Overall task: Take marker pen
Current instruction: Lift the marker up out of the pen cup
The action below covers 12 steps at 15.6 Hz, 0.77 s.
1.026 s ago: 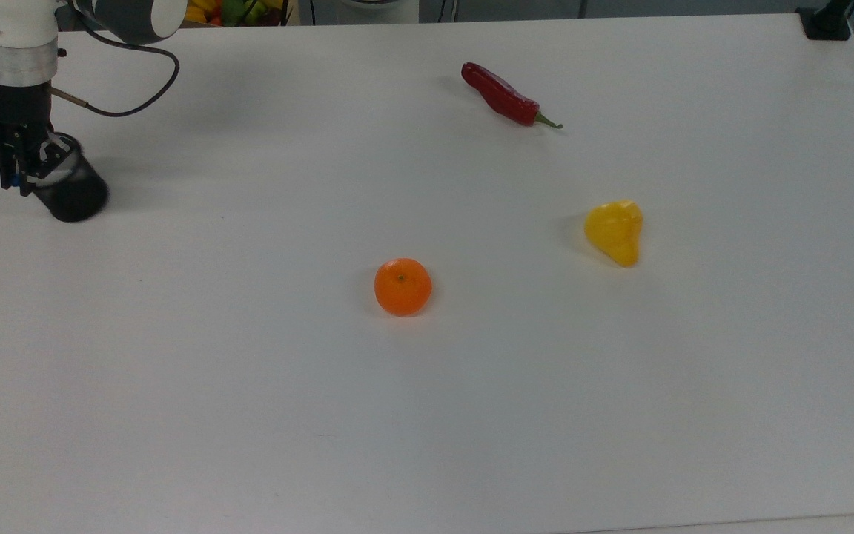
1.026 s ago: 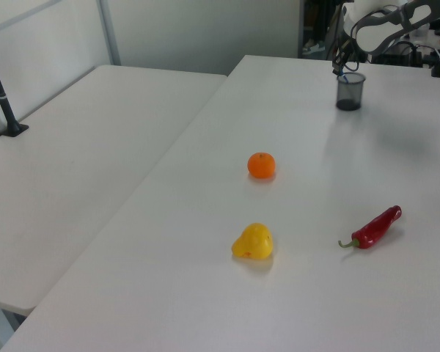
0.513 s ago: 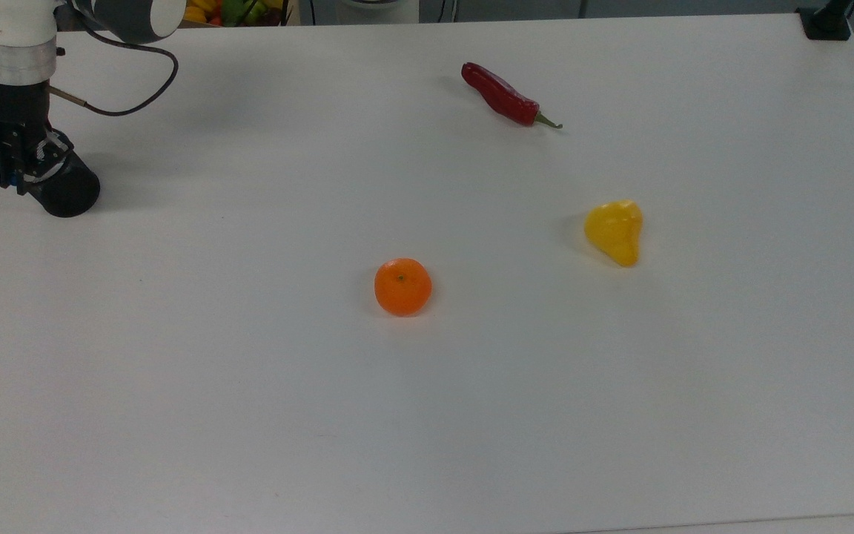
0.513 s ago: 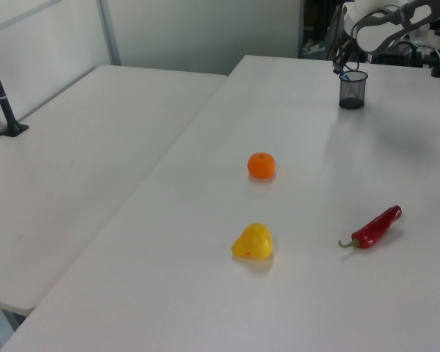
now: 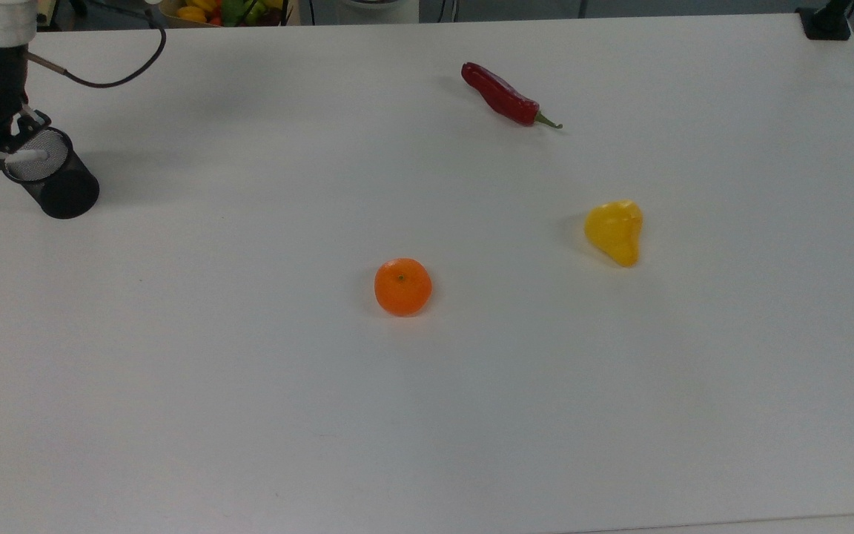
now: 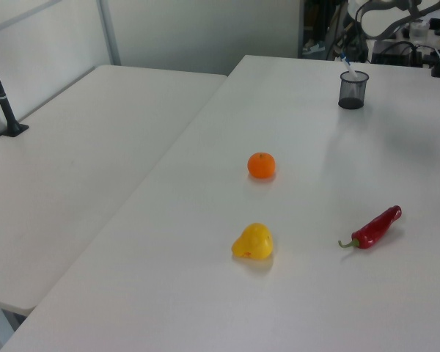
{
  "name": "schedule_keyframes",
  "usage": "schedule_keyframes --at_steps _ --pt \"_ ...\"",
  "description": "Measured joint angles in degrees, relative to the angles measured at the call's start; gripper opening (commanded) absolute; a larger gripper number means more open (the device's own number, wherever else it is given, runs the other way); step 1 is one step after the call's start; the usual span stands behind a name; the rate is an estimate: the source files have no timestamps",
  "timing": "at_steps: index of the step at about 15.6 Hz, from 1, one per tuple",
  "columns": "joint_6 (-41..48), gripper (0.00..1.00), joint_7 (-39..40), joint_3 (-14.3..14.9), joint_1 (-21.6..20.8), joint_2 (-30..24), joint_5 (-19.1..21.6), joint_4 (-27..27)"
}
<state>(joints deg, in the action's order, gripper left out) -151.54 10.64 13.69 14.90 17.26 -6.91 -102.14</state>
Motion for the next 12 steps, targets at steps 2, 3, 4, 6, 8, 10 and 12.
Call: schedule_keyframes --at_steps 2,3,4,6,8,10,12 --pt "0.0 0.0 -0.2 0.0 -0.1 -2.4 1.1 0.0" --pt "0.2 0.0 -0.2 0.0 -0.2 -3.7 2.1 0.0" --pt "1.2 0.0 -0.2 -0.1 -0.3 -5.2 3.4 0.1" --pt "4.7 0.0 -0.2 -0.3 -1.0 -8.3 5.5 0.1" --pt "8.6 0.0 -0.2 -0.8 -1.8 -11.2 7.9 0.1" --pt "12.8 0.0 -0.2 -2.2 -2.4 -13.6 9.5 0.1" --pt "17.6 0.0 -0.7 -4.8 -2.7 -15.4 10.2 0.3"
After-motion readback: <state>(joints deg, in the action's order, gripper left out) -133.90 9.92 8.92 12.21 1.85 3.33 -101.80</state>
